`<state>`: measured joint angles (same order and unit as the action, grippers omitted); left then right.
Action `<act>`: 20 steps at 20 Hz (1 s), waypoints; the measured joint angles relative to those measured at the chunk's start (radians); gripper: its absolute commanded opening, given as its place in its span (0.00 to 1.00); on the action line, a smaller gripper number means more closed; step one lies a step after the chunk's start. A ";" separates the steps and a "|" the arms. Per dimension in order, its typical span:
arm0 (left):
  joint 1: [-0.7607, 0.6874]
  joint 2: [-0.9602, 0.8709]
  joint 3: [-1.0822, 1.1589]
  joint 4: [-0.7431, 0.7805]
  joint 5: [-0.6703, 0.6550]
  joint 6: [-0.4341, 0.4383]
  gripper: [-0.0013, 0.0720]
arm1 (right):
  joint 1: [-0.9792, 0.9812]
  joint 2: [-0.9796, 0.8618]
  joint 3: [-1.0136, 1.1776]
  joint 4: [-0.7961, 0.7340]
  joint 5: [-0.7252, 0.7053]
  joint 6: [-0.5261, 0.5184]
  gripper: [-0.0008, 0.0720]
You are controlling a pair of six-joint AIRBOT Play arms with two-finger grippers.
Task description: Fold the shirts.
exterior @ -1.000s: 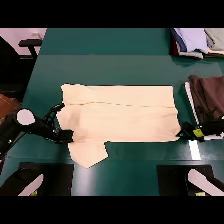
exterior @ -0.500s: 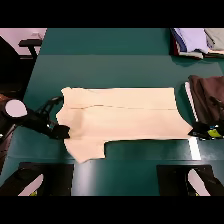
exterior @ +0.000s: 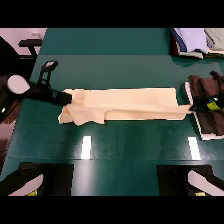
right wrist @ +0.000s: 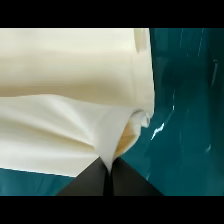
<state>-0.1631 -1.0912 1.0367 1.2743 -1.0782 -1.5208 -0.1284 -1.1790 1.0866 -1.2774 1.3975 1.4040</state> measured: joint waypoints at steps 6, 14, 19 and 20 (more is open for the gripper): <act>0.000 -0.224 0.119 0.027 0.172 0.030 0.13 | 0.058 -0.296 0.243 0.088 -0.069 0.007 0.06; 0.001 -0.288 0.196 0.026 0.177 0.034 0.67 | -0.024 -0.468 0.390 0.287 -0.037 -0.067 0.69; 0.001 -0.293 0.218 -0.045 0.137 0.037 0.07 | -0.143 -0.476 0.270 0.327 0.001 -0.110 0.69; 0.001 -0.293 0.220 -0.072 0.134 0.037 0.05 | -0.157 -0.477 0.237 0.331 0.000 -0.119 0.69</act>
<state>-0.1623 -1.3846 1.2568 1.2026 -0.9440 -1.4834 -0.2855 -1.6562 1.3239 -0.9466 1.3975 1.2850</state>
